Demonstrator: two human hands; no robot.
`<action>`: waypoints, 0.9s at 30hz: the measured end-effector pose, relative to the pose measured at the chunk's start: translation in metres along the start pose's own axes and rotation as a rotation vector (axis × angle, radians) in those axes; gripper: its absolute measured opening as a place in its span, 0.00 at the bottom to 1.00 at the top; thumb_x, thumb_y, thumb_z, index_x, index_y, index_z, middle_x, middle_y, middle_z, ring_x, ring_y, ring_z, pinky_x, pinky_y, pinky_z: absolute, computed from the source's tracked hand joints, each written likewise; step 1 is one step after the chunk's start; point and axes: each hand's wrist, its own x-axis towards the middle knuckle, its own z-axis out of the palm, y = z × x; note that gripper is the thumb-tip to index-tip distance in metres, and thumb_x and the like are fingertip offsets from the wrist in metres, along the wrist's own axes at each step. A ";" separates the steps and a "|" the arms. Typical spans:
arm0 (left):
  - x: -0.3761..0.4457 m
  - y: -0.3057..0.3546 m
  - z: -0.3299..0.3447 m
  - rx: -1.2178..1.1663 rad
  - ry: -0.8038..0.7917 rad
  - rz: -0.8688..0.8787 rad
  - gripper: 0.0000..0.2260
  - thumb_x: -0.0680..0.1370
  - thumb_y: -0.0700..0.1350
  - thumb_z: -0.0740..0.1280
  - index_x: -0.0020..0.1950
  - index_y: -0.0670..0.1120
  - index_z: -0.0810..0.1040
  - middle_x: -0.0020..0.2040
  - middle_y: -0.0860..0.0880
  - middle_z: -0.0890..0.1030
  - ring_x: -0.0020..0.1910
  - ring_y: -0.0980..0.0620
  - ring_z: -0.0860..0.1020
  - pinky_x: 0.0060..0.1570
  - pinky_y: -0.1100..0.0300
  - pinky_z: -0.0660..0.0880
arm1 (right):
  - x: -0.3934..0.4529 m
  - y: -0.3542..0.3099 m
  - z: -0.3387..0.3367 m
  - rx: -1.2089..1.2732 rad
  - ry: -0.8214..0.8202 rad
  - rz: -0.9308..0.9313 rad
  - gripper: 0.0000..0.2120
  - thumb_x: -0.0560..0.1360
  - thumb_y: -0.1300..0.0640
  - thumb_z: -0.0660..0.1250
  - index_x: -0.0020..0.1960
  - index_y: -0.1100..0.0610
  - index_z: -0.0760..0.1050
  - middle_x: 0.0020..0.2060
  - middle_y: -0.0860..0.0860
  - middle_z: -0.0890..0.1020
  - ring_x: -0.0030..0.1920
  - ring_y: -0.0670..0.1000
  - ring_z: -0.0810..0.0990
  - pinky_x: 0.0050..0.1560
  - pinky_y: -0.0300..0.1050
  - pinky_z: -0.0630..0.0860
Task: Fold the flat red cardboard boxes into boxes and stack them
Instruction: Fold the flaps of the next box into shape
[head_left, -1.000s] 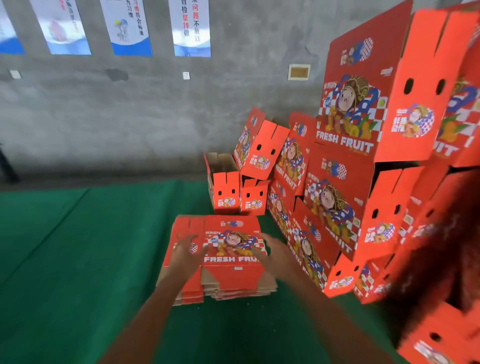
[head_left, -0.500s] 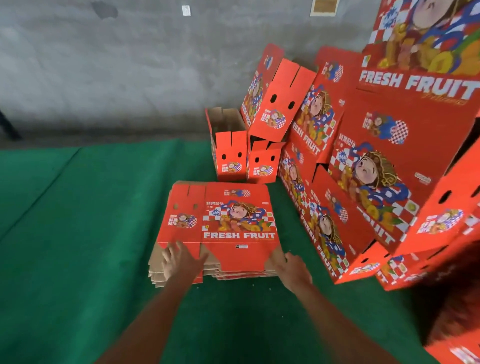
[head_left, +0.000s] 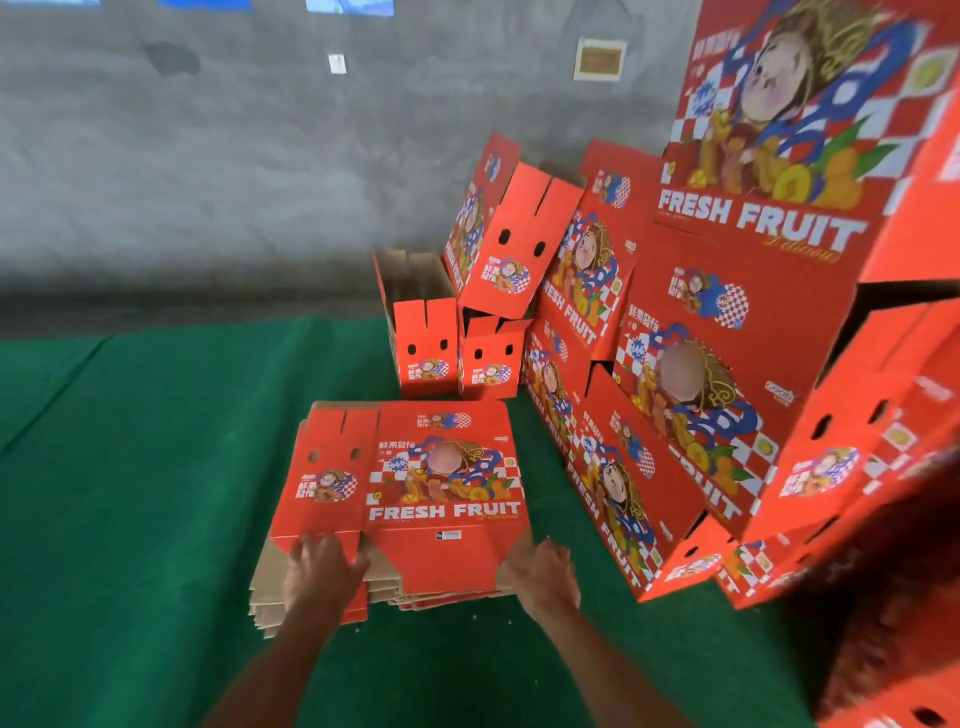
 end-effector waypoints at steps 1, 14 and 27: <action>0.000 0.000 -0.005 -0.021 0.015 0.017 0.24 0.80 0.64 0.66 0.61 0.44 0.78 0.56 0.44 0.81 0.51 0.47 0.82 0.50 0.50 0.83 | -0.002 -0.001 -0.001 0.085 -0.012 0.005 0.25 0.73 0.48 0.76 0.62 0.59 0.68 0.57 0.52 0.76 0.54 0.51 0.80 0.53 0.49 0.82; -0.037 0.025 -0.115 -0.262 0.232 0.000 0.14 0.82 0.45 0.62 0.43 0.38 0.79 0.40 0.37 0.80 0.38 0.37 0.79 0.43 0.48 0.78 | -0.059 -0.028 -0.057 0.346 0.261 -0.449 0.11 0.82 0.54 0.65 0.64 0.50 0.75 0.55 0.49 0.77 0.49 0.43 0.77 0.53 0.48 0.79; -0.138 0.009 -0.238 -0.617 0.627 0.155 0.13 0.81 0.52 0.69 0.46 0.42 0.82 0.44 0.40 0.85 0.44 0.38 0.82 0.43 0.53 0.71 | -0.160 -0.056 -0.175 0.614 0.255 -0.541 0.12 0.84 0.48 0.62 0.48 0.54 0.78 0.33 0.50 0.77 0.32 0.49 0.73 0.29 0.41 0.70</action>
